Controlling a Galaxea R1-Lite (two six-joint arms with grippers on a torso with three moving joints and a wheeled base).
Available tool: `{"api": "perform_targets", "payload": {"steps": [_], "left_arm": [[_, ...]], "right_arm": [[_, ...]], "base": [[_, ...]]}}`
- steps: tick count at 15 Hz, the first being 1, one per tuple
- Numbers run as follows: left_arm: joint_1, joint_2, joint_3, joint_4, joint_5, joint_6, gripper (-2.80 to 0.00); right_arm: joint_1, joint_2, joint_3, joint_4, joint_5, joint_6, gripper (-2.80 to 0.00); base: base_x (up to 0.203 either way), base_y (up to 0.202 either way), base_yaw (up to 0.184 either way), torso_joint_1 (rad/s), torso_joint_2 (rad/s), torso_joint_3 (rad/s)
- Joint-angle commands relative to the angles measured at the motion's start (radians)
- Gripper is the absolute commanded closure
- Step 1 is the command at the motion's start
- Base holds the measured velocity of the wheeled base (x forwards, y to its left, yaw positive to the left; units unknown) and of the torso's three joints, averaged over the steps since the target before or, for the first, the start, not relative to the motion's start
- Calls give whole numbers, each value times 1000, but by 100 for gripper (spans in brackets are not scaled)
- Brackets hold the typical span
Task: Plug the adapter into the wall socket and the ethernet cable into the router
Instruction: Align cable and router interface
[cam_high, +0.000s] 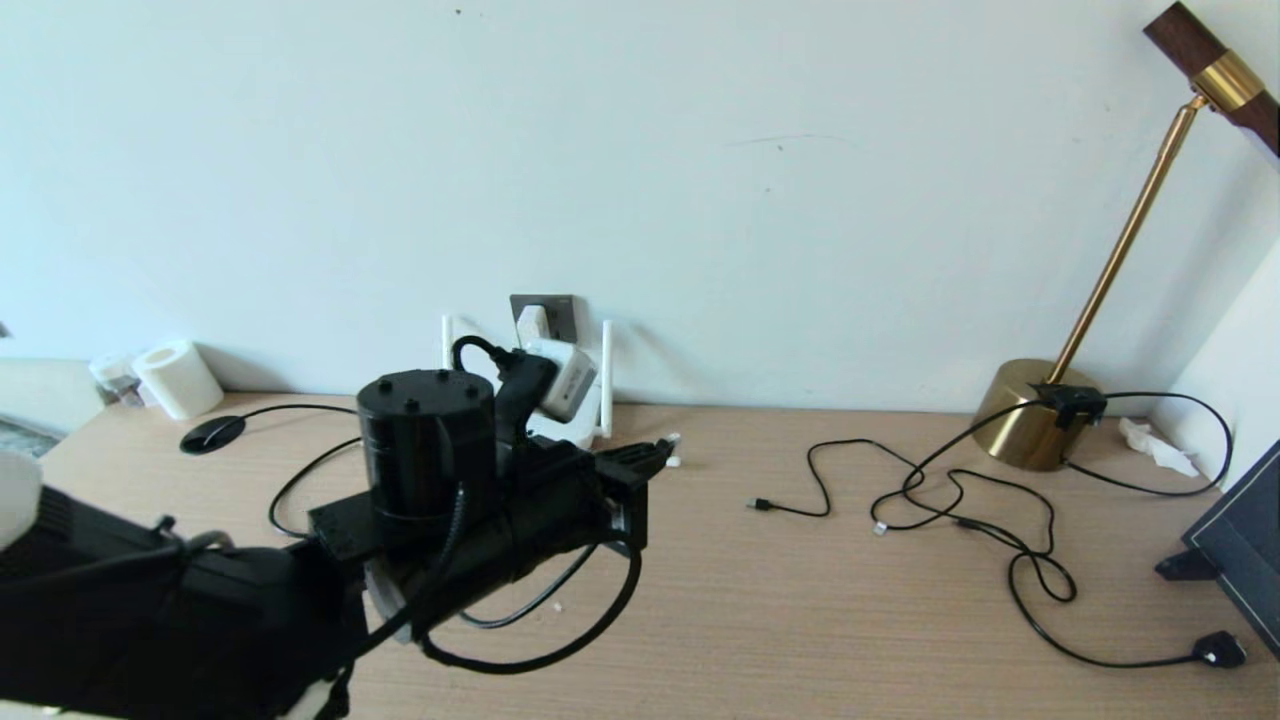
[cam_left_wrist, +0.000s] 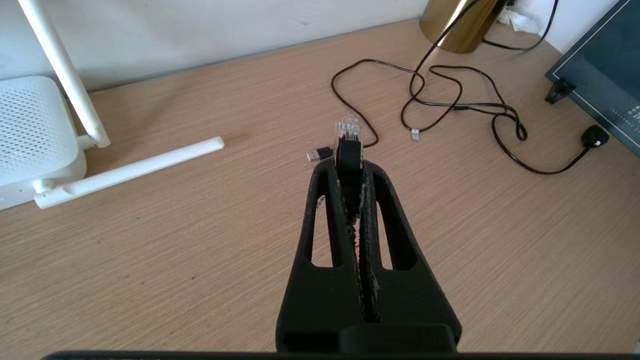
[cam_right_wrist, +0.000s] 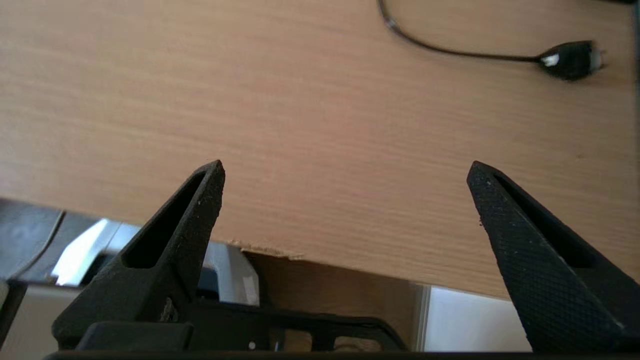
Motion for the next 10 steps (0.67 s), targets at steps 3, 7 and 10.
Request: {"api": "perform_targets", "payload": {"steps": [3,7,10], "left_arm": [[-8,61,-5,-4,62,2,0],[0,75,5,-4,77,2,0],[0,73,-5,-5,81,3,0]], "right_arm": [[-117,-72,-4,17,2,-27,-280],[-116,-181,-4,17,12,-53,-280],[-107,-321,-4,16,47,-64,-280]], "base": [[0,0,0,0,0,0],[0,0,0,0,0,0],[0,0,0,0,0,0]]}}
